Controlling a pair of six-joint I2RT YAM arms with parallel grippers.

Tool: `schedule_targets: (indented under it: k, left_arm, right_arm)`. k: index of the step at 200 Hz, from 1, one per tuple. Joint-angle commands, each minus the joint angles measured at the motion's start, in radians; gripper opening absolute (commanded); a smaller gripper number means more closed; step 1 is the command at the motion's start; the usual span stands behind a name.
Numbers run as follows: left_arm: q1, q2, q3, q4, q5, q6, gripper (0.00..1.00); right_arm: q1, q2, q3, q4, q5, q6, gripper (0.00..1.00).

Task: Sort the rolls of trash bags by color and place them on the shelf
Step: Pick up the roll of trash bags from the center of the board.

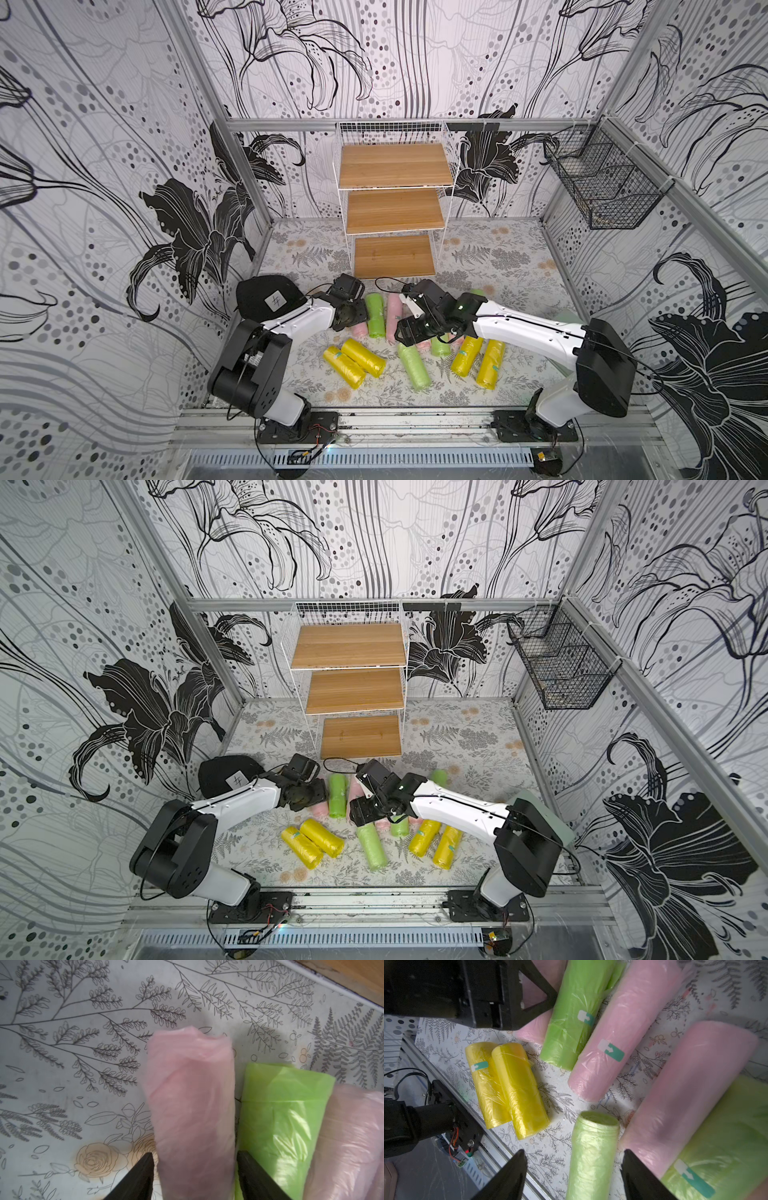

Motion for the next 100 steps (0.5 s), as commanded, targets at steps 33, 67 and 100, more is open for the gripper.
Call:
schedule_targets:
  k: [33,67,100]
  left_arm:
    - [-0.02,0.01,-0.01,0.068,-0.026,-0.011,0.65]
    - [-0.021,0.017,-0.011,0.077,-0.034,0.019,0.48]
    - [-0.021,-0.032,0.014,0.038,-0.067,0.053,0.42]
  right_arm:
    - [0.004,-0.03,-0.033,0.022,0.046,0.006,0.76]
    - [0.003,-0.024,-0.034,0.028,0.063,-0.017,0.77]
    - [0.002,-0.037,-0.033,0.027,0.093,-0.06,0.79]
